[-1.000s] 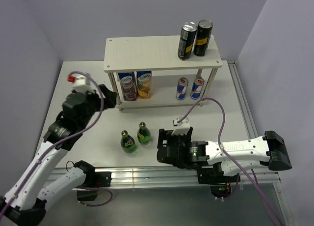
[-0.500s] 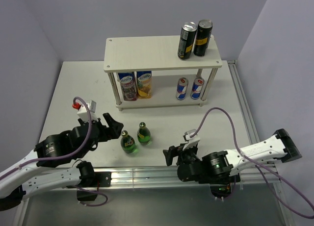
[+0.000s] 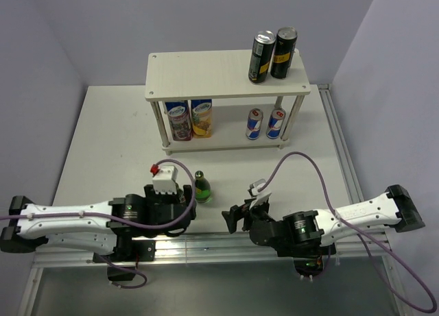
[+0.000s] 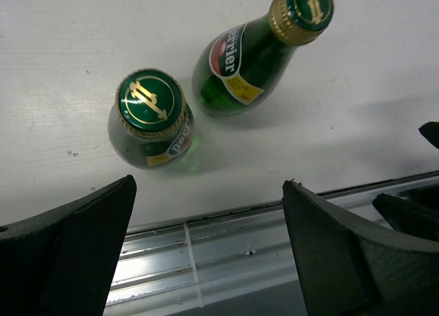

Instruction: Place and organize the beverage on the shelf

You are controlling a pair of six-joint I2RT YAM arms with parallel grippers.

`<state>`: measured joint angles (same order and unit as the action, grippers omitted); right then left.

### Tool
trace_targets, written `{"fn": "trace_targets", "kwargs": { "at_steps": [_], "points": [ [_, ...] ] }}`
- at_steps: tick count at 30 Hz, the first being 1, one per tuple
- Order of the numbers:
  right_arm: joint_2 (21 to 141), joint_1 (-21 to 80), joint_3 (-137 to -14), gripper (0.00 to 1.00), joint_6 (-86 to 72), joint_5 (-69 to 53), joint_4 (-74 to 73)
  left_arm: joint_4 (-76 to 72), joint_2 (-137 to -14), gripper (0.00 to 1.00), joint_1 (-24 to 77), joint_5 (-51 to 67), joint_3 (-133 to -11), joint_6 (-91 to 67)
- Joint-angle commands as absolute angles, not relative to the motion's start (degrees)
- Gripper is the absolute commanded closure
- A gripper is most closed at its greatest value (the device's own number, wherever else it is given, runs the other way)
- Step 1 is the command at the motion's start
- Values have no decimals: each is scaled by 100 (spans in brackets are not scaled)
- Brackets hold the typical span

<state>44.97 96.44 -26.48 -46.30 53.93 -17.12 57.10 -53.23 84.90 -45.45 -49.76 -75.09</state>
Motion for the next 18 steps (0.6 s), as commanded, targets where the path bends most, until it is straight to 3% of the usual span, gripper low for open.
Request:
{"fn": "trace_targets", "kwargs": {
  "at_steps": [1,5,13,18],
  "points": [
    [4614,9274,-2699,0,-4115,4722,-821,5871,-5737,5,8763,-5124,-4835,-8305],
    [4903,8501,-2601,0,-3754,4175,-133,5660,-6038,4,8763,-5168,-4369,-8804],
    [6257,8121,-3111,0,-3261,3903,745,5161,-6108,4,8886,-5387,-3482,-9554],
    [7143,7945,-3129,0,-2919,3674,1624,5421,-6371,3,8877,-5914,-3541,-10272]
  ]
}}
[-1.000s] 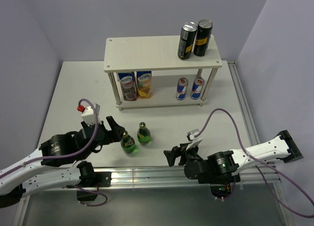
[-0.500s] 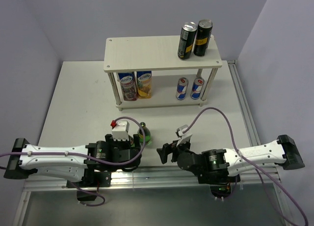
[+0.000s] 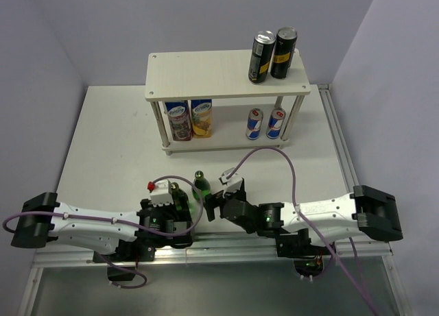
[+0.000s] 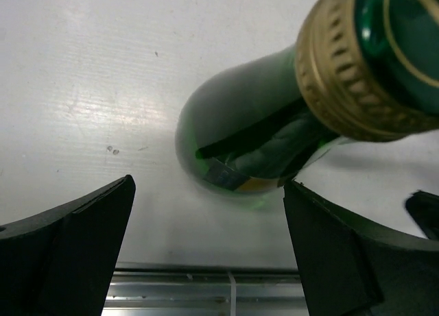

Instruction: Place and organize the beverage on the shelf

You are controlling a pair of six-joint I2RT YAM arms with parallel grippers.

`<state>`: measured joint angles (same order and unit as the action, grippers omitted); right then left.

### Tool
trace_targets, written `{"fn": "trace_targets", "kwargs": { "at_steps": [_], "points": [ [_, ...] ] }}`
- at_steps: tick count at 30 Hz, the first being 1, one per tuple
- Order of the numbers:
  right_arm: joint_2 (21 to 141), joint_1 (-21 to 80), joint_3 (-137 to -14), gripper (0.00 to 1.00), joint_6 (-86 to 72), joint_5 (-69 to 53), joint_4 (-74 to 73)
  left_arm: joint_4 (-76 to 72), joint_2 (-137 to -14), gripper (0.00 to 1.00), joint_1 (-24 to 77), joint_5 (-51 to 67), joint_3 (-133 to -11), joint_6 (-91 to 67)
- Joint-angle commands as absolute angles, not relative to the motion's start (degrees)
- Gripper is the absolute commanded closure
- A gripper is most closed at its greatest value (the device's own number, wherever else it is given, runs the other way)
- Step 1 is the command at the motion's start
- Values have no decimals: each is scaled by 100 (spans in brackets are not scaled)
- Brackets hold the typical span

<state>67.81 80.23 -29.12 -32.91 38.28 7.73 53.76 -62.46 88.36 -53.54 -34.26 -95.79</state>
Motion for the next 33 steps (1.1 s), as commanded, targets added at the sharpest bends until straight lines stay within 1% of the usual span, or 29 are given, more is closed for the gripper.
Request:
{"fn": "trace_targets", "kwargs": {
  "at_steps": [1,6,11,19,24,29,33],
  "points": [
    [7285,7937,-3164,0,-2866,3683,1843,5501,-6503,3,8877,-5985,-3673,-10318],
    [8145,7866,-3331,0,-2594,3814,2590,5897,-7179,1,8877,-6503,-3999,-10906],
    [8639,7770,-3357,0,-2426,3955,3146,5994,-7795,1,8877,-6750,-4052,-11398],
    [9166,7638,-3208,0,-2101,4157,4199,5363,-8199,1,8763,-6785,-3692,-11444],
    [9596,7471,-3225,0,-1916,4087,4807,5300,-8560,1,8657,-6829,-3709,-11637],
    [10028,7374,-3375,3,-1854,4096,5150,5239,-8877,1,8613,-6926,-3665,-11874],
    [10326,7286,-3366,11,-1898,4140,5458,5123,-9087,2,8517,-7013,-3612,-11953]
  ]
}}
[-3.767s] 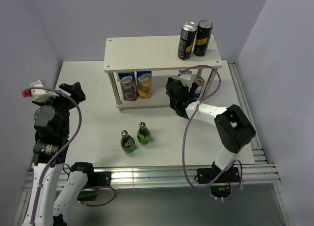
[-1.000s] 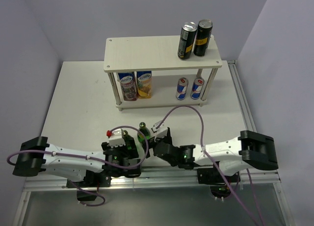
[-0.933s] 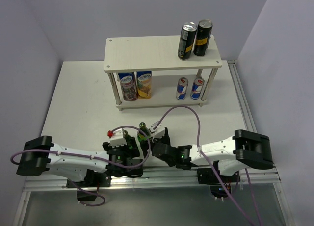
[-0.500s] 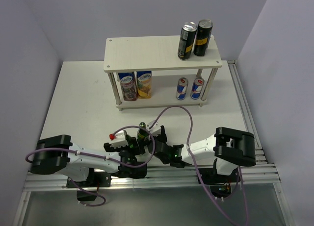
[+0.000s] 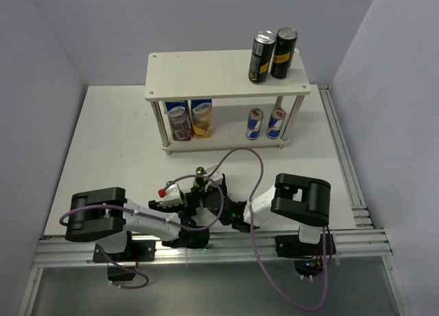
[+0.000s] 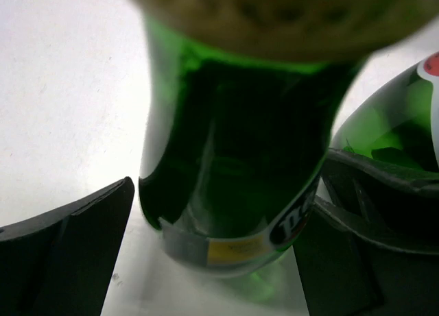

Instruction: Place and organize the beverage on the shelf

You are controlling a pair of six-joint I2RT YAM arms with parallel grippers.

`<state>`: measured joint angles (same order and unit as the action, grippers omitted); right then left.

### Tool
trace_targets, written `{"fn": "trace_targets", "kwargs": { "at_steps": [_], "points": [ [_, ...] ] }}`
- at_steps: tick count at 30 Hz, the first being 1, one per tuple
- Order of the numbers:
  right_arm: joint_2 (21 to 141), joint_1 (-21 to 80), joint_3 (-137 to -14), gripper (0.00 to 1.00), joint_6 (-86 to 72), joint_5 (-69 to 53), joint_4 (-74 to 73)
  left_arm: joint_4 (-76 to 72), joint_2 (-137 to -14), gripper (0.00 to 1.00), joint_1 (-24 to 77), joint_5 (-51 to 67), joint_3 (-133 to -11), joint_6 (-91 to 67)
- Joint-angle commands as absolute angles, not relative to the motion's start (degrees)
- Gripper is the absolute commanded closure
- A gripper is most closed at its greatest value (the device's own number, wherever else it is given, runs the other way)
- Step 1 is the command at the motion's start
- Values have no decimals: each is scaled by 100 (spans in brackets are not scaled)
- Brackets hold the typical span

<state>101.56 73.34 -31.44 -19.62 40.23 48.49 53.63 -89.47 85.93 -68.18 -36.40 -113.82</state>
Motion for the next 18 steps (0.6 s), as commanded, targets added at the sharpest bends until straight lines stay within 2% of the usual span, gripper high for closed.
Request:
{"fn": "trace_targets", "kwargs": {
  "at_steps": [1,2,5,6,8,9,10,12,16,17,18],
  "points": [
    [10379,7269,-3375,19,-1898,4201,5554,5150,-9166,3,8517,-7048,-3604,-12040],
    [10423,7269,-3375,24,-1890,4210,5616,5159,-9193,4,8508,-7075,-3586,-12154],
    [10651,7233,-3462,52,-1811,4193,5739,4984,-9334,10,8455,-7110,-3568,-12042],
    [10687,7216,-3498,65,-1776,4175,5731,4896,-9404,16,8412,-7119,-3568,-11971],
    [10758,7207,-3559,84,-1740,4149,5705,4773,-9492,23,8385,-7128,-3586,-11944],
    [10801,7207,-3629,96,-1766,4166,5574,4764,-9597,31,8376,-7128,-3612,-11953],
    [10810,7198,-3656,100,-1784,4175,5537,4816,-9650,35,8385,-7119,-3638,-11988],
    [10776,7198,-3639,100,-1845,4175,5476,4974,-9790,45,8376,-7110,-3700,-12172],
    [10653,7198,-3542,100,-1933,4280,5327,5475,-9958,47,8402,-7084,-3867,-12742],
    [10583,7198,-3507,100,-2003,4315,5274,5641,-9975,49,8437,-7093,-3893,-12822],
    [10539,7207,-3472,100,-2030,4385,5221,5695,-10002,55,8446,-7093,-3928,-12875]
  ]
}}
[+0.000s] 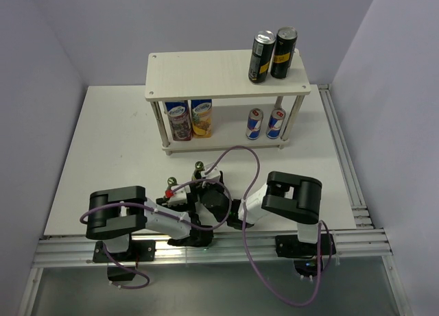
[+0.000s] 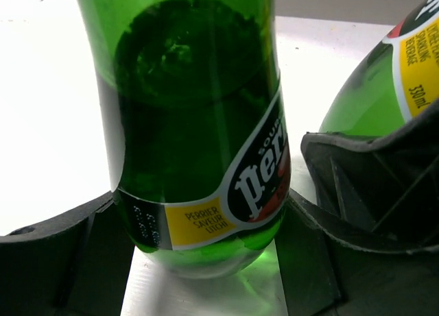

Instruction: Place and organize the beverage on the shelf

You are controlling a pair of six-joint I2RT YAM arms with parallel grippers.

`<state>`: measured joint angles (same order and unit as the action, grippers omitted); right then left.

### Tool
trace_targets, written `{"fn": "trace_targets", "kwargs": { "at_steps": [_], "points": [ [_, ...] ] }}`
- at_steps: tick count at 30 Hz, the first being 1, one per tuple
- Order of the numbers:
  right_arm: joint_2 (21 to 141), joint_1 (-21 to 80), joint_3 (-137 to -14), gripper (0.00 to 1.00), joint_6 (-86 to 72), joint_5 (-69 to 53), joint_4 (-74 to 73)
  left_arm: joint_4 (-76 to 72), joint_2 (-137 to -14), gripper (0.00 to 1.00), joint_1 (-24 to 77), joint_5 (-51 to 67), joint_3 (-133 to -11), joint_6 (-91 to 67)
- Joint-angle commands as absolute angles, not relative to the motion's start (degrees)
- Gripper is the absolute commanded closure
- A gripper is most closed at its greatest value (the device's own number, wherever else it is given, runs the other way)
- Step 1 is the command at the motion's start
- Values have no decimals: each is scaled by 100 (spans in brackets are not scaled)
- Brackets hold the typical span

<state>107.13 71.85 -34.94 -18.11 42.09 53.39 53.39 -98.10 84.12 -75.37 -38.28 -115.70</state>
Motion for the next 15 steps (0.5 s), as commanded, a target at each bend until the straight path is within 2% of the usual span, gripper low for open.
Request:
{"fn": "trace_targets", "kwargs": {
  "at_steps": [1,2,3,8,11,15],
  "points": [
    [10486,7207,-3454,100,-2065,4412,5116,5756,-10002,60,8464,-7093,-3955,-12893],
    [10381,7198,-3428,100,-2109,4464,5020,5818,-10002,66,8473,-7084,-3972,-12981],
    [10310,7207,-3419,100,-2240,4517,4897,6001,-9993,78,8499,-7075,-4034,-13025],
    [9801,7225,-3305,100,-2654,4816,4062,6854,-9976,95,8639,-7058,-4324,-13561],
    [9537,7277,-3252,100,-2856,4992,3631,7206,-9879,100,8771,-7066,-4500,-13676],
    [9238,7356,-3120,100,-3067,5124,3200,7453,-9555,100,8938,-7110,-4667,-13667]
  ]
}}
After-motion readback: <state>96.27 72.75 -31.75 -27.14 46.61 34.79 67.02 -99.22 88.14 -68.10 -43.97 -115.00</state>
